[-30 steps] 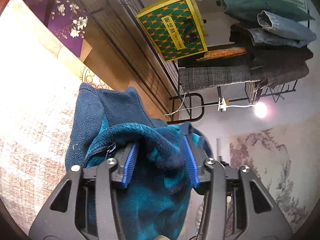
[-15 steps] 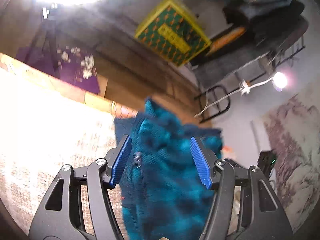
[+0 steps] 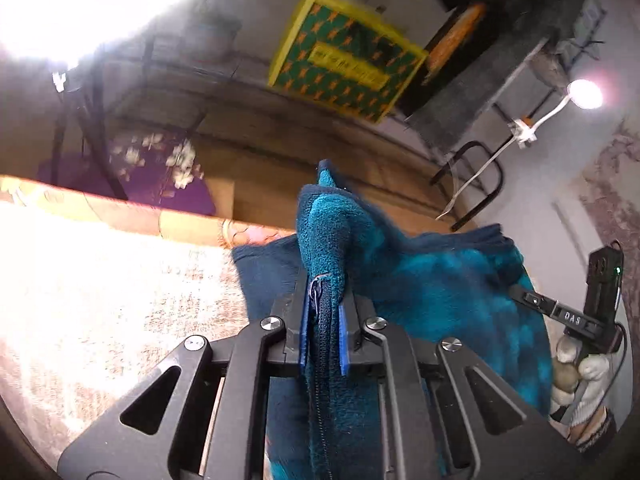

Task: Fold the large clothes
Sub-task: 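Open both tools and release the folded shirt bundle onto the bed, then grasp the folded shirt edge with the left tool while the right tool grips beside it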

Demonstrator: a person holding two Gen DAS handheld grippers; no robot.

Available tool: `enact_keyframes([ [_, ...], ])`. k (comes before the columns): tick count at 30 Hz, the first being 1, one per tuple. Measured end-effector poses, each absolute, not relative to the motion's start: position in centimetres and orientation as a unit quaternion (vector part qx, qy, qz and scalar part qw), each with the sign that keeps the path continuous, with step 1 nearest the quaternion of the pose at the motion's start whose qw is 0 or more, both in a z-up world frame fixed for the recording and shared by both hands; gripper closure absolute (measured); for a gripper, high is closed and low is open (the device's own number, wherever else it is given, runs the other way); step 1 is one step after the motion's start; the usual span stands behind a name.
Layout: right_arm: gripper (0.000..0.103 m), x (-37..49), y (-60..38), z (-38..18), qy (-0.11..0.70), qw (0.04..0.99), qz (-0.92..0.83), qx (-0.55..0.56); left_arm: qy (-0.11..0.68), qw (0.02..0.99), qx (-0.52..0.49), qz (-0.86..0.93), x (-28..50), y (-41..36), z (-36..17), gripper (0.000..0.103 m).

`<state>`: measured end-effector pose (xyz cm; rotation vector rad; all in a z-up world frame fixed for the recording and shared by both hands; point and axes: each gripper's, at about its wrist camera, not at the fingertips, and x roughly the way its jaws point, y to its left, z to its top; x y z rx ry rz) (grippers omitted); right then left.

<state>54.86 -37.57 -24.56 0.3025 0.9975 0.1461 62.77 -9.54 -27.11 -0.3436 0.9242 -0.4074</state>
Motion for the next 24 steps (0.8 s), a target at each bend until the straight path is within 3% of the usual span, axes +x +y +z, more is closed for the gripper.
enact_keyframes([
  [3, 0.093, 56.0, -36.6, -26.9, 0.506, 0.854, 0.046, 0.110, 0.461, 0.856, -0.154, -0.179, 64.0, -10.4, -29.2, 0.092],
  [5, 0.092, 56.3, -36.0, -27.2, 0.509, 0.856, 0.034, 0.089, 0.459, 0.860, -0.145, -0.171, 64.2, -10.5, -29.1, 0.080],
  [8, 0.088, 56.0, -36.6, -26.6, 0.509, 0.854, 0.025, 0.101, 0.449, 0.862, -0.161, -0.170, 63.7, -9.2, -27.7, 0.075],
  [10, 0.074, 55.4, -36.7, -25.9, 0.500, 0.862, 0.021, 0.081, 0.439, 0.861, -0.182, -0.182, 62.4, -7.5, -26.1, 0.075],
  [11, 0.072, 54.8, -36.6, -25.2, 0.492, 0.868, 0.018, 0.065, 0.432, 0.860, -0.186, -0.198, 61.5, -6.9, -25.3, 0.075],
  [18, 0.070, 47.4, -35.7, -20.0, 0.430, 0.893, 0.112, 0.066, 0.427, 0.850, -0.102, -0.291, 52.6, -7.7, -22.0, 0.075],
  [24, 0.070, 43.6, -30.4, -22.5, 0.460, 0.869, 0.185, 0.006, 0.473, 0.835, 0.018, -0.279, 48.0, -12.3, -27.2, 0.074],
])
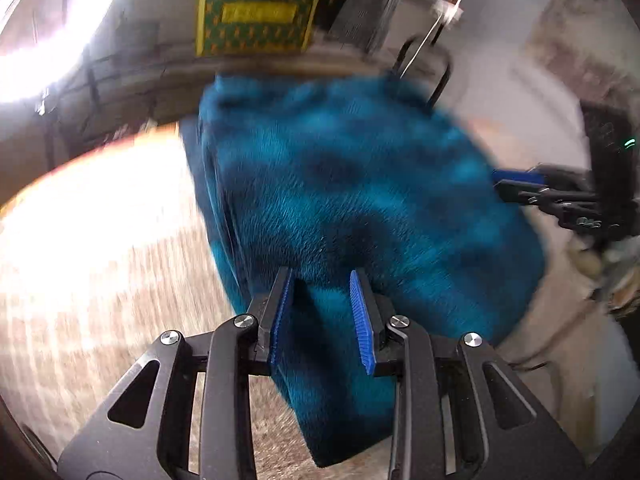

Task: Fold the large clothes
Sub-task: 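Grasp the folded shirt edge with the left tool while the right tool grips beside it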

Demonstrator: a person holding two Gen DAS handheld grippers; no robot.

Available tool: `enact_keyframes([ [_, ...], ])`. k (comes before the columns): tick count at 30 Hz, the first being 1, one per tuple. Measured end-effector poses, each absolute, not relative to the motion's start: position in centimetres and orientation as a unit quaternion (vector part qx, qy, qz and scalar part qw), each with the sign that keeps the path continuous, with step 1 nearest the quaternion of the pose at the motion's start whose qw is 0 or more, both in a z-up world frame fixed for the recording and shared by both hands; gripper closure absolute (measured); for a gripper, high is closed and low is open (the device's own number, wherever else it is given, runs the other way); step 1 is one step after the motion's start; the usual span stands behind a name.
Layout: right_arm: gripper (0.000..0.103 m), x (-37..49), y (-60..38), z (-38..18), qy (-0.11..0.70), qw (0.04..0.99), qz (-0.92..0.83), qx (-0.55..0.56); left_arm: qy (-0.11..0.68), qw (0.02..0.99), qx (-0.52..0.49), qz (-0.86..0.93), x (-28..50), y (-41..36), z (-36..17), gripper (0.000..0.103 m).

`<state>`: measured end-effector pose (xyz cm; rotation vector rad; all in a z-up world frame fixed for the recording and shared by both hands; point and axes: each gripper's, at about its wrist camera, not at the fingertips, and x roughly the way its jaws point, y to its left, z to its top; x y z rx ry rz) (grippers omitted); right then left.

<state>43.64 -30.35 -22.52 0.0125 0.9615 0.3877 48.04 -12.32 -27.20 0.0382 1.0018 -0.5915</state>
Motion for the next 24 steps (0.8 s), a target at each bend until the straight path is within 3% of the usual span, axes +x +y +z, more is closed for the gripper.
enact_keyframes([
  [1, 0.070, 43.5, -30.0, -23.5, 0.470, 0.864, 0.181, -0.004, 0.467, 0.840, 0.004, -0.277, 48.0, -12.0, -27.9, 0.070],
  [5, 0.070, 43.4, -30.1, -26.1, 0.480, 0.859, 0.178, 0.011, 0.457, 0.846, -0.009, -0.275, 47.5, -11.8, -28.3, 0.069],
  [10, 0.068, 44.1, -30.5, -24.3, 0.486, 0.854, 0.187, 0.012, 0.462, 0.840, -0.041, -0.282, 48.6, -10.2, -25.8, 0.069],
  [11, 0.065, 44.2, -31.5, -23.3, 0.467, 0.864, 0.185, 0.027, 0.448, 0.849, -0.062, -0.274, 49.2, -9.2, -25.0, 0.062],
  [12, 0.054, 44.2, -32.3, -22.6, 0.449, 0.875, 0.177, 0.038, 0.436, 0.856, -0.089, -0.265, 50.3, -8.0, -24.2, 0.054],
  [13, 0.043, 44.4, -33.2, -22.1, 0.429, 0.887, 0.166, 0.049, 0.433, 0.857, -0.107, -0.259, 51.1, -7.4, -24.0, 0.031],
  [14, 0.038, 44.7, -34.7, -21.5, 0.399, 0.903, 0.143, 0.067, 0.435, 0.854, -0.139, -0.249, 52.5, -6.5, -23.9, 0.014],
  [15, 0.030, 45.1, -35.7, -21.3, 0.386, 0.909, 0.132, 0.084, 0.439, 0.847, -0.170, -0.246, 53.9, -5.8, -24.1, 0.011],
  [21, 0.017, 51.5, -41.2, -24.0, 0.422, 0.875, 0.110, 0.212, 0.506, 0.785, -0.277, -0.226, 62.0, -4.6, -28.1, 0.010],
  [24, 0.017, 54.3, -42.0, -25.9, 0.442, 0.855, 0.125, 0.243, 0.516, 0.775, -0.290, -0.222, 64.3, -4.9, -30.0, 0.010],
])
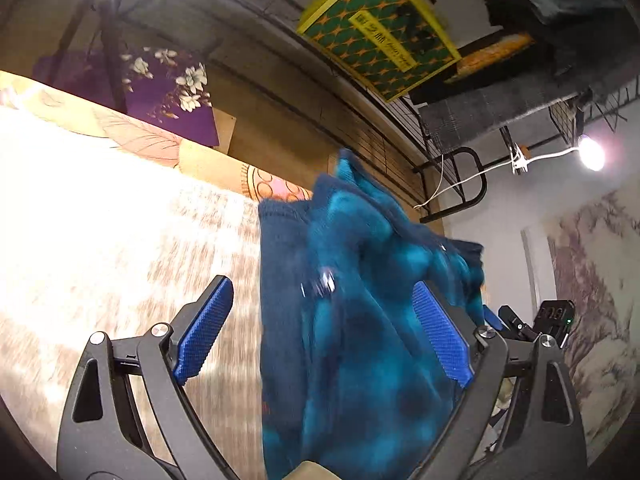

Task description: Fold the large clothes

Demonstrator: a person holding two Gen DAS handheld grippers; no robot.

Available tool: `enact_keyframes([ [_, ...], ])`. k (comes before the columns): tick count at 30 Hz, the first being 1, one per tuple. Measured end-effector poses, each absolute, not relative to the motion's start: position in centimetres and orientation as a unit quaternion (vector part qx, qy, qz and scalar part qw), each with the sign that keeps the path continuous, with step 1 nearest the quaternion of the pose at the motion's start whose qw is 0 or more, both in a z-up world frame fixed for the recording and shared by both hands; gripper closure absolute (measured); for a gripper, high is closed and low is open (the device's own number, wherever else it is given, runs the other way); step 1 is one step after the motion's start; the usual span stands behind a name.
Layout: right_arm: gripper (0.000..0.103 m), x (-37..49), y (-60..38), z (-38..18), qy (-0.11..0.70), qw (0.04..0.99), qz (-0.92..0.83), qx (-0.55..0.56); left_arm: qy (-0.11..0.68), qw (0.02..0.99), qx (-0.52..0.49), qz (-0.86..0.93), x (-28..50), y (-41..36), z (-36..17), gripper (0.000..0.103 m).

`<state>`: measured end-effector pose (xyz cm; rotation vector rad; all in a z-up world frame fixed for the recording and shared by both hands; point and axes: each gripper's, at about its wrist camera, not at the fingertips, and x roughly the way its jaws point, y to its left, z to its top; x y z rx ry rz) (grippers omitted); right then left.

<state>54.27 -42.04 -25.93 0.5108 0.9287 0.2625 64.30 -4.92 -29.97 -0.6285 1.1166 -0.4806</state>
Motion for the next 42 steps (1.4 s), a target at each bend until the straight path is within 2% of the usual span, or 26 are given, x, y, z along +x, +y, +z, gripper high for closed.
enact_keyframes([
  [7, 0.017, 59.3, -41.4, -30.9, 0.467, 0.824, 0.142, 0.286, 0.517, 0.780, -0.267, -0.230, 67.0, -7.2, -31.4, 0.010],
  [9, 0.018, 60.1, -41.3, -31.4, 0.455, 0.826, 0.148, 0.298, 0.510, 0.793, -0.247, -0.223, 67.2, -8.2, -31.3, 0.013],
  [10, 0.021, 60.5, -41.3, -31.4, 0.455, 0.823, 0.156, 0.302, 0.506, 0.801, -0.233, -0.221, 67.3, -8.8, -31.1, 0.021],
  [11, 0.024, 60.9, -41.0, -31.6, 0.451, 0.822, 0.163, 0.306, 0.506, 0.805, -0.218, -0.218, 67.5, -9.4, -31.1, 0.035],
  [12, 0.035, 61.2, -40.9, -31.7, 0.454, 0.820, 0.168, 0.307, 0.504, 0.811, -0.206, -0.213, 67.6, -9.9, -31.2, 0.044],
  [13, 0.049, 61.4, -40.7, -31.9, 0.458, 0.815, 0.174, 0.308, 0.509, 0.806, -0.206, -0.220, 67.7, -10.4, -31.4, 0.063],
  [14, 0.057, 61.4, -40.6, -32.0, 0.459, 0.812, 0.181, 0.312, 0.512, 0.802, -0.211, -0.225, 67.7, -10.5, -31.5, 0.072],
  [15, 0.070, 61.3, -40.5, -31.9, 0.456, 0.811, 0.188, 0.315, 0.512, 0.801, -0.214, -0.224, 67.6, -10.5, -31.4, 0.073],
  [17, 0.078, 60.8, -40.1, -31.0, 0.448, 0.822, 0.187, 0.298, 0.502, 0.810, -0.208, -0.220, 66.9, -10.7, -30.7, 0.078],
  [19, 0.083, 60.2, -39.6, -29.7, 0.440, 0.837, 0.183, 0.271, 0.490, 0.817, -0.205, -0.223, 66.1, -10.8, -29.5, 0.080],
  [22, 0.085, 59.2, -39.0, -27.2, 0.422, 0.852, 0.181, 0.253, 0.465, 0.826, -0.215, -0.235, 64.4, -10.4, -26.7, 0.082],
  [33, 0.086, 52.1, -36.3, -13.3, 0.322, 0.907, 0.211, 0.172, 0.362, 0.876, -0.193, -0.254, 56.4, -8.6, -12.7, 0.084],
  [37, 0.086, 48.3, -35.1, -7.7, 0.279, 0.926, 0.222, 0.127, 0.298, 0.910, -0.141, -0.253, 51.4, -8.0, -7.5, 0.084],
  [42, 0.086, 42.4, -33.4, -6.6, 0.281, 0.928, 0.233, 0.081, 0.298, 0.914, -0.112, -0.253, 45.0, -6.8, -8.4, 0.084],
])
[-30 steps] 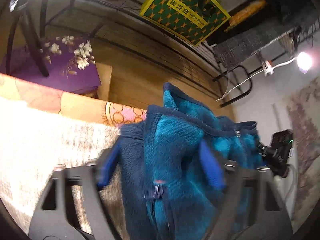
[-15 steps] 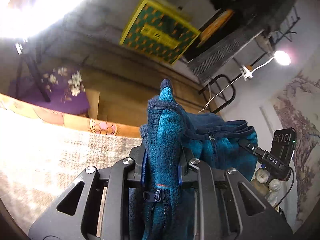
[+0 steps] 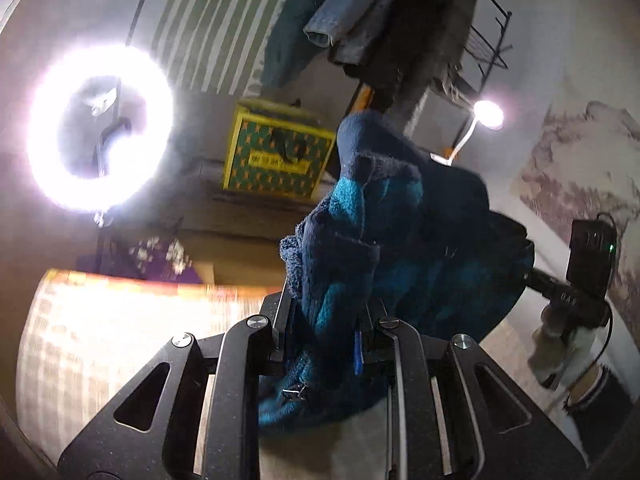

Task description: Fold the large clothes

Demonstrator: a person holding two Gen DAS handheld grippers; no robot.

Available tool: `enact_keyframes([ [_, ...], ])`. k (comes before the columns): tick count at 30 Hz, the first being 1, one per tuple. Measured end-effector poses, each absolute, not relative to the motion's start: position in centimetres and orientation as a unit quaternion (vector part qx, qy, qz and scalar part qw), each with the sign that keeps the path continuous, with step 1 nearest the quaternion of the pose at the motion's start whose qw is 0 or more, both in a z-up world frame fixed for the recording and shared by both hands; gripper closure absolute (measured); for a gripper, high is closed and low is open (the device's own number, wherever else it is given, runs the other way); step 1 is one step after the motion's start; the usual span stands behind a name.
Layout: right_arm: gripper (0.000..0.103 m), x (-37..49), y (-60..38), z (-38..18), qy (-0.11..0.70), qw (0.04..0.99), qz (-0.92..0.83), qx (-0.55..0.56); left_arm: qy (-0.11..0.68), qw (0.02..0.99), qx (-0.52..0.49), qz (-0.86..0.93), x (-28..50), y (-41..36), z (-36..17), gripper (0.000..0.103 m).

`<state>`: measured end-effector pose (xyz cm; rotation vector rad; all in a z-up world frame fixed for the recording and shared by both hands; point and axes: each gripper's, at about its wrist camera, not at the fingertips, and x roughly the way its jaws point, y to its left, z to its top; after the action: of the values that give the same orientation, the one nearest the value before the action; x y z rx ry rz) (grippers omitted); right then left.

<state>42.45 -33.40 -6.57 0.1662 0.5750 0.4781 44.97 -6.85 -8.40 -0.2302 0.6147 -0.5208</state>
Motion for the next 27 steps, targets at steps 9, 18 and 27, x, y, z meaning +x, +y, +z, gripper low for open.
enact_keyframes([
  [9, 0.086, 30.3, -32.9, -8.9, 0.306, 0.913, 0.256, 0.083, 0.330, 0.902, -0.097, -0.262, 33.9, -5.6, -11.0, 0.084],
  [18, 0.074, 18.6, -30.9, -11.1, 0.385, 0.889, 0.244, 0.042, 0.418, 0.869, -0.049, -0.262, 23.5, -6.0, -15.7, 0.076],
  [27, 0.063, 8.6, -28.9, -13.3, 0.420, 0.879, 0.224, -0.011, 0.480, 0.844, 0.020, -0.238, 10.9, -6.7, -18.5, 0.066],
])
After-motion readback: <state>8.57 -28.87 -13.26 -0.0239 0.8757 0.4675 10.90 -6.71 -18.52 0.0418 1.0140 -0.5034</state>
